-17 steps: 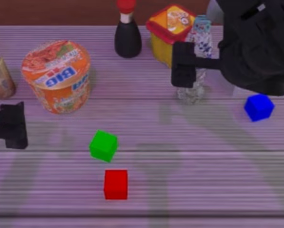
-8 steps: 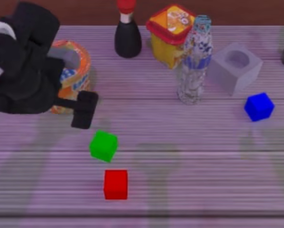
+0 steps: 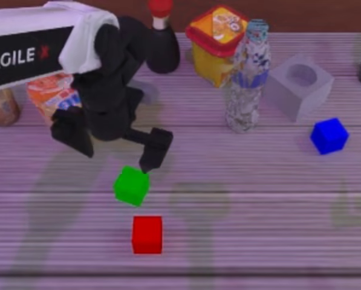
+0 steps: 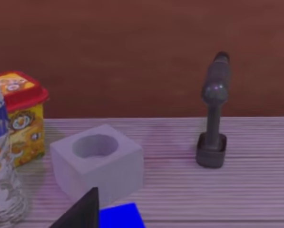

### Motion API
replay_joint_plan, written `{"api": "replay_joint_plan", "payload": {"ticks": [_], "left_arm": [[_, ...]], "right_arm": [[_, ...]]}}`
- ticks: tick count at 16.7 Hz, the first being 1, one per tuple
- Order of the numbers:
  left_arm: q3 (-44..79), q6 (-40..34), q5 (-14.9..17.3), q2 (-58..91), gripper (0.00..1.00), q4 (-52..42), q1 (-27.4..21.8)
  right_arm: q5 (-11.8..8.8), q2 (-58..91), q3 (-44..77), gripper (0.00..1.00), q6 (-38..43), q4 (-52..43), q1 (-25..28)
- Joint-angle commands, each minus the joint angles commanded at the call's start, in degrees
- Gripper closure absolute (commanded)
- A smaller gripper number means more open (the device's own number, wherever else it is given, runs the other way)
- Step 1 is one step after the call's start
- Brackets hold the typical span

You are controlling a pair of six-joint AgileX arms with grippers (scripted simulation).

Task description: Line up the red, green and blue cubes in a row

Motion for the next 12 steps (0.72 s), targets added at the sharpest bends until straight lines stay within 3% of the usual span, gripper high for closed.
{"api": "replay_joint_plan", "payload": {"ticks": [3, 12], "left_arm": [[3.05, -0.2, -0.06, 3.5, 0.0, -1.55, -0.89], [1.08, -0.08, -0.05, 5.79, 0.0, 2.48, -0.86]], "right_arm": [[-1.42, -3.45, -3.35, 0.0, -1.16, 2.91, -1.55], [-1.52, -3.63, -3.56, 0.0, -1.24, 3.12, -1.66]]}}
